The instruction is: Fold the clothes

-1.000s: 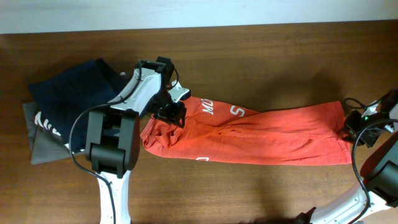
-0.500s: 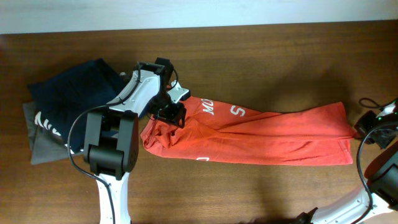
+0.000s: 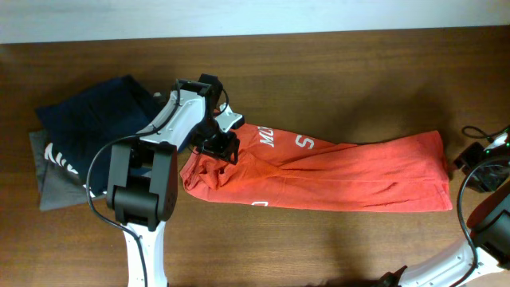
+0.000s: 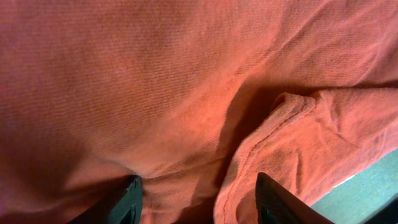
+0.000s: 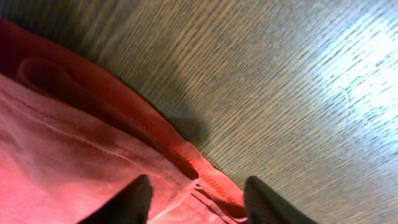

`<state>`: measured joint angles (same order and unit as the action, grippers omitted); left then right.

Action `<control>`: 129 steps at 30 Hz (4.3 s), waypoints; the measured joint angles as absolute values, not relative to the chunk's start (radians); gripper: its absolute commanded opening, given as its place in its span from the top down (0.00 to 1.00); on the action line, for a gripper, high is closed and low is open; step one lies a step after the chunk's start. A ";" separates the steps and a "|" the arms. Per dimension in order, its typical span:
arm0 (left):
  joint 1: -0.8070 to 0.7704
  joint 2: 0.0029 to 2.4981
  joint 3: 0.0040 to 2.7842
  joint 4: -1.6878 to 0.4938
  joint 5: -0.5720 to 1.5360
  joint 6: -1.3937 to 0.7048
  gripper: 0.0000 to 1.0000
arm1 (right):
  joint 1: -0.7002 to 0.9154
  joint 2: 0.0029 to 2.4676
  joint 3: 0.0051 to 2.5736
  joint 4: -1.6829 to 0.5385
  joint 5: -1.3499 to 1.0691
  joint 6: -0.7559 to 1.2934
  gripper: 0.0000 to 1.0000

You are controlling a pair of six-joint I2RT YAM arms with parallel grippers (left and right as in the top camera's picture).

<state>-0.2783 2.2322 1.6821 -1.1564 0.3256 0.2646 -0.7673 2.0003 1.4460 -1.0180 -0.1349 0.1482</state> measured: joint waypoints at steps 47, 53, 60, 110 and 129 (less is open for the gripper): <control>-0.254 2.137 2.262 -1.459 0.315 0.246 0.27 | -0.768 2.116 1.449 -1.102 -0.452 -0.342 0.96; -0.254 2.137 2.262 -1.459 0.307 0.247 0.27 | -0.782 2.116 1.616 -1.148 -0.450 -0.284 0.96; -0.254 2.137 2.262 -1.458 0.291 0.247 0.27 | -0.777 2.079 1.822 -1.237 -0.426 -0.223 0.96; -0.117 2.137 2.458 -1.563 0.220 0.189 0.26 | 0.031 2.061 1.773 -1.381 -0.309 -0.075 0.71; -0.117 2.137 2.458 -1.534 0.220 0.189 0.26 | 0.102 2.048 1.456 -0.685 -0.510 0.106 0.93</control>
<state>-0.1165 2.1368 2.4584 -1.5337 0.2195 0.1894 0.1017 2.0483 1.4555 -0.6849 -0.5102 0.1062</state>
